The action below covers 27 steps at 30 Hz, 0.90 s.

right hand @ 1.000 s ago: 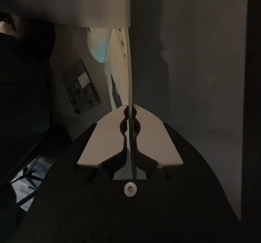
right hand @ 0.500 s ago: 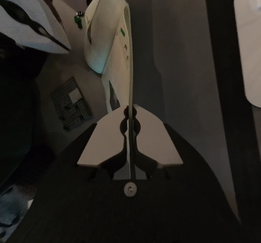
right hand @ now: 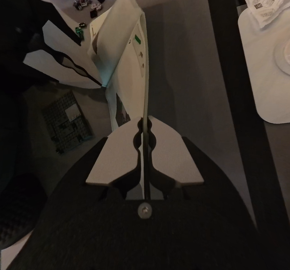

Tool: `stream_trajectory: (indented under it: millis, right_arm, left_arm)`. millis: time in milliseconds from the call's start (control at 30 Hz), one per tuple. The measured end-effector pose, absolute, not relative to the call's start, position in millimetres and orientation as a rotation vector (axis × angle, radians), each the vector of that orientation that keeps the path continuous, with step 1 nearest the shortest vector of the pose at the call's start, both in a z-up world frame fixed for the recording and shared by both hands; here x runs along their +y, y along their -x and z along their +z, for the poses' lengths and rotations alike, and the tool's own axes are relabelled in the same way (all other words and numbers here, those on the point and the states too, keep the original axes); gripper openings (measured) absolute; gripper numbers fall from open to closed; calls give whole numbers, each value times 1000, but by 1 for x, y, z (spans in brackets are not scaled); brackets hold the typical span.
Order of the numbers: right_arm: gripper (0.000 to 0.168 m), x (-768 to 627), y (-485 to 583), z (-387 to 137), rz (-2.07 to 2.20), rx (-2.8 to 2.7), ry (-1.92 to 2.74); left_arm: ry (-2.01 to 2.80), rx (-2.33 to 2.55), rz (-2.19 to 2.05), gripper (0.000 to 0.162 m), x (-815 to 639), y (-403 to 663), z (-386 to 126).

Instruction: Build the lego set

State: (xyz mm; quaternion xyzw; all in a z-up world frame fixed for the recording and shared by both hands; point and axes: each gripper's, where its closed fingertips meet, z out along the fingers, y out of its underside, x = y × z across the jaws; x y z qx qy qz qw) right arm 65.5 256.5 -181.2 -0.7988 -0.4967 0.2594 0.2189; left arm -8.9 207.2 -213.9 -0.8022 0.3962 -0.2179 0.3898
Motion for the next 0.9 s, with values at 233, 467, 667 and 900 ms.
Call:
stream_trajectory:
  millis: [233,467,667,900]
  right_arm:
    - [3,254,-64,-179,722,-1376,2183]
    - [3,251,-64,-177,728,-1380,2152]
    - [3,249,-63,-175,736,-1377,2140]
    - [2,249,-63,-175,746,-1369,2139]
  left_arm:
    - [2020,1005,-539,0,205,7,-217]
    - [1969,1001,-523,0,208,12,-211]
    - [1947,988,-496,0,211,16,-207]
    - [1936,978,-502,0,213,16,-205]
